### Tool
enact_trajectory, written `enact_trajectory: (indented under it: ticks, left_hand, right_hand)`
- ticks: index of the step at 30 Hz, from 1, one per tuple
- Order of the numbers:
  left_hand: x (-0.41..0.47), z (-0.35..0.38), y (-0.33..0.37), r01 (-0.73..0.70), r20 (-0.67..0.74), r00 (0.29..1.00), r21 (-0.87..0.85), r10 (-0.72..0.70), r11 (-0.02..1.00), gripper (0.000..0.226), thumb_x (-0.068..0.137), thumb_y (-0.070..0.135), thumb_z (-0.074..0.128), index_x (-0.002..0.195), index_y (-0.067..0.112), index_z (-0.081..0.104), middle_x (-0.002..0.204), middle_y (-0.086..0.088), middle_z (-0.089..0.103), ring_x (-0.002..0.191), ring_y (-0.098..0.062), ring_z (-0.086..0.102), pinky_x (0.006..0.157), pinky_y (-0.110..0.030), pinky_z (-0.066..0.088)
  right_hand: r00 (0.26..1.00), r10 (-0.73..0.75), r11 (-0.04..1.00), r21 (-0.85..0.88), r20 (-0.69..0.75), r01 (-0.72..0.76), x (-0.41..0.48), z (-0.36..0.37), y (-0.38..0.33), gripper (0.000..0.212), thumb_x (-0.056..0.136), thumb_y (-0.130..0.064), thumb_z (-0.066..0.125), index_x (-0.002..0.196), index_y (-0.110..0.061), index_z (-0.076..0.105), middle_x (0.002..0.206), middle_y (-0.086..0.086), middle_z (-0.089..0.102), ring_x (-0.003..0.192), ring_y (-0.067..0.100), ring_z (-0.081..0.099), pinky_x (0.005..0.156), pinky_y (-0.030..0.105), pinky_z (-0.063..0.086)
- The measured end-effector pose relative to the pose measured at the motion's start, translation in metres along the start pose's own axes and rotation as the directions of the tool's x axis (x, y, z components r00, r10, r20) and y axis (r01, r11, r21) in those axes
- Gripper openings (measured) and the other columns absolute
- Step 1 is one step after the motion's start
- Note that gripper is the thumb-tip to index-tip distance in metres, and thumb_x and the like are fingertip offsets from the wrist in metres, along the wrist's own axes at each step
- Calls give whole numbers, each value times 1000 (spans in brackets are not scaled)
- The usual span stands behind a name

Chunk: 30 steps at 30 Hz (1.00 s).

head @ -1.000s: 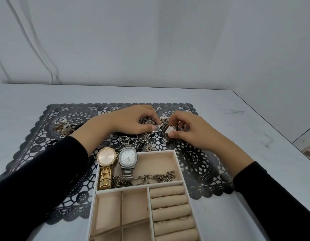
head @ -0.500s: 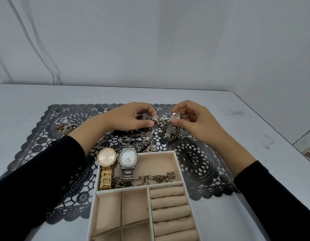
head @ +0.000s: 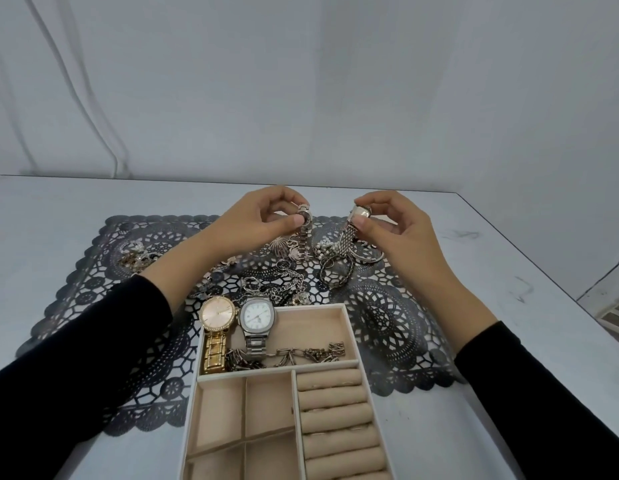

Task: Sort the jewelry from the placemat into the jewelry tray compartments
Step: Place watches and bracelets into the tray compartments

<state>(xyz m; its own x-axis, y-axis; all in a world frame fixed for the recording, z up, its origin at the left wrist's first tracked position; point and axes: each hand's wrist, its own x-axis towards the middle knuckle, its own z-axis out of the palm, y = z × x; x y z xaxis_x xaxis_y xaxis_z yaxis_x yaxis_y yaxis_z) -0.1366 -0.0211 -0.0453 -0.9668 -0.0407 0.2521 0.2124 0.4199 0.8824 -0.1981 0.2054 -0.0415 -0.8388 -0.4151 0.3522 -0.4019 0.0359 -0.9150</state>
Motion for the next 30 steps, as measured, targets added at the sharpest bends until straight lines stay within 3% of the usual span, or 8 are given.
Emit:
enact_trajectory:
  ticks: [7,11,14,16,22,28,30]
  left_hand:
    - [-17,-2,10,-11,-135,991,-47,5,999,18,95,17,62,111,27,63,97,5,66,85,-17,71,80,-26,59]
    - [-33,-10,15,-15,-243,970,-105,-11,994,21,95,18,63,115,24,63,99,3,68,94,-22,71,81,-29,60]
    - [-46,-19,16,-14,-322,946,-129,-29,992,21,94,19,65,109,33,65,103,2,70,97,-25,71,82,-34,59]
    - [-58,-25,17,-11,-368,928,-162,-50,987,22,92,18,66,107,34,66,104,1,71,98,-26,71,81,-35,59]
    - [-96,-41,22,14,-443,894,-124,-68,992,24,90,23,70,112,32,68,107,0,73,98,-20,71,88,-45,59]
    - [-126,-47,29,11,-477,876,-131,-72,991,24,90,21,70,110,33,69,103,0,74,99,-17,71,91,-42,57]
    - [-135,-46,30,13,-479,875,-125,-72,992,24,90,22,70,110,35,70,104,-1,73,101,-19,70,89,-40,58]
  right_hand:
    - [1000,10,998,63,-9,-10,-4,3,-11,9,87,-15,70,91,-23,72,92,-7,67,79,14,66,89,52,53]
    - [1000,22,997,68,21,-23,-9,7,-17,10,85,-13,71,92,-20,72,92,-4,69,79,14,67,88,51,55]
    - [998,18,995,99,60,-24,-17,13,-23,11,85,-7,70,94,-13,72,92,-1,71,79,10,66,78,29,54]
    - [996,14,995,98,91,-23,-22,17,-27,12,85,-6,70,94,-13,72,91,0,72,81,9,66,78,24,54]
    - [990,2,998,56,142,-10,-36,24,-34,15,80,-14,76,93,-19,75,95,8,74,93,27,70,88,41,56]
    - [986,13,993,112,168,-32,-50,25,-42,15,81,-7,73,94,-14,73,94,19,70,80,20,65,81,41,54]
    - [980,19,991,126,197,-45,-53,27,-43,14,82,-6,72,92,-16,72,88,12,69,74,16,62,74,33,53]
